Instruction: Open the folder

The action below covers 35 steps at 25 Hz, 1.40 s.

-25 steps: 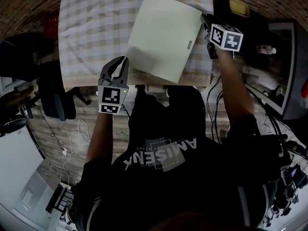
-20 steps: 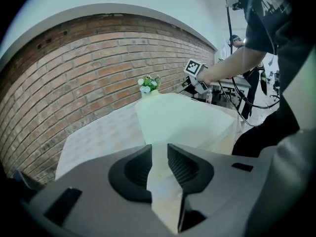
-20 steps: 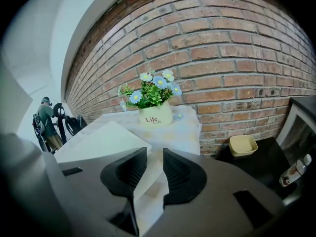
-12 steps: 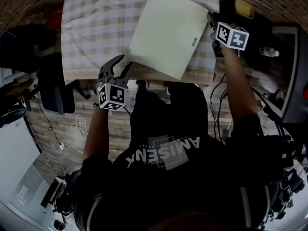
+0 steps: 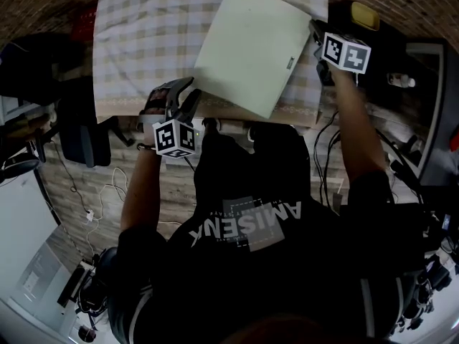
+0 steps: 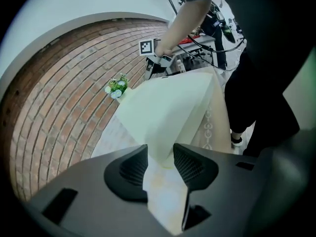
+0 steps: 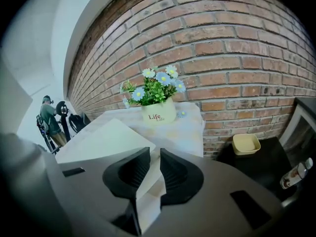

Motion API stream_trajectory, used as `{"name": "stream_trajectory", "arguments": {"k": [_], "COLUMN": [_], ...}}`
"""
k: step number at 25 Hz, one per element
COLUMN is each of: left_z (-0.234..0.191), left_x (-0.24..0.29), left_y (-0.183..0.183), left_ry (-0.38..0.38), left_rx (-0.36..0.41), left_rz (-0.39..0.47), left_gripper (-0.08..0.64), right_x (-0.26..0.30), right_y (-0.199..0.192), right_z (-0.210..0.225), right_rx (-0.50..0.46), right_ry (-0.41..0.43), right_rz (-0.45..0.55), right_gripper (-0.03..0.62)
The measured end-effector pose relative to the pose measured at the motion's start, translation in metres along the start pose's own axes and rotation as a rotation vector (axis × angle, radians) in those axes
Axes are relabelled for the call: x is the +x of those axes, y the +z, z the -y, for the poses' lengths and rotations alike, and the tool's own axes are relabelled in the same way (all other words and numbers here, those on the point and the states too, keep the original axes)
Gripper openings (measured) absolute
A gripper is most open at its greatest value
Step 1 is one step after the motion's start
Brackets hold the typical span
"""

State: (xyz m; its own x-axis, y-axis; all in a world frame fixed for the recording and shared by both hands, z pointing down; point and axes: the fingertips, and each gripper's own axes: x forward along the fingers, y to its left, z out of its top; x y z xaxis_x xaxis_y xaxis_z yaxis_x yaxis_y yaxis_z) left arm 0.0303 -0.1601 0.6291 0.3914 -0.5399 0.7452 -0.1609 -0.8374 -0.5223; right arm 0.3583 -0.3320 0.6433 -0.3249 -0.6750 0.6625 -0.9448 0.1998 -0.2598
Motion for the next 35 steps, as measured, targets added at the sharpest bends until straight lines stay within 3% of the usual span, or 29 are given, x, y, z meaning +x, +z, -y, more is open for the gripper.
{"name": "stream_trajectory", "arguments": {"k": [5, 11, 13, 14, 17, 21, 27, 35], "left_z": [0.002, 0.004, 0.007, 0.009, 0.011, 0.01, 0.004, -0.031], "left_x": [0.005, 0.001, 0.006, 0.009, 0.012, 0.013, 0.0, -0.017], "left_y": [0.005, 0.031, 0.038, 0.036, 0.031, 0.03, 0.025, 0.015], "left_ry": [-0.002, 0.037, 0.008, -0.025, -0.09, -0.108, -0.094, -0.014], "left_rx": [0.17, 0.319, 0.38, 0.372, 0.304, 0.208, -0.144, -0.466], "left_rz": [-0.03, 0.052, 0.059, 0.059, 0.086, 0.121, 0.218, 0.339], "left_gripper": [0.17, 0.162, 0.15, 0.15, 0.146, 0.13, 0.119, 0.08], "right_x": [-0.001, 0.0, 0.0, 0.0, 0.0, 0.0, -0.001, -0.001], "right_y": [0.0, 0.0, 0.0, 0.0, 0.0, 0.0, 0.0, 0.0], "right_z": [-0.001, -0.001, -0.001, -0.001, -0.002, -0.001, -0.001, -0.002], "right_rx": [0.005, 0.01, 0.018, 0.022, 0.023, 0.027, 0.008, 0.017], "right_ry": [-0.007, -0.015, -0.01, -0.007, 0.0, -0.002, -0.021, -0.053], "right_rz": [-0.007, -0.007, -0.01, -0.013, -0.023, -0.022, -0.031, -0.04], "right_gripper": [0.092, 0.092, 0.092, 0.092, 0.092, 0.092, 0.092, 0.092]}}
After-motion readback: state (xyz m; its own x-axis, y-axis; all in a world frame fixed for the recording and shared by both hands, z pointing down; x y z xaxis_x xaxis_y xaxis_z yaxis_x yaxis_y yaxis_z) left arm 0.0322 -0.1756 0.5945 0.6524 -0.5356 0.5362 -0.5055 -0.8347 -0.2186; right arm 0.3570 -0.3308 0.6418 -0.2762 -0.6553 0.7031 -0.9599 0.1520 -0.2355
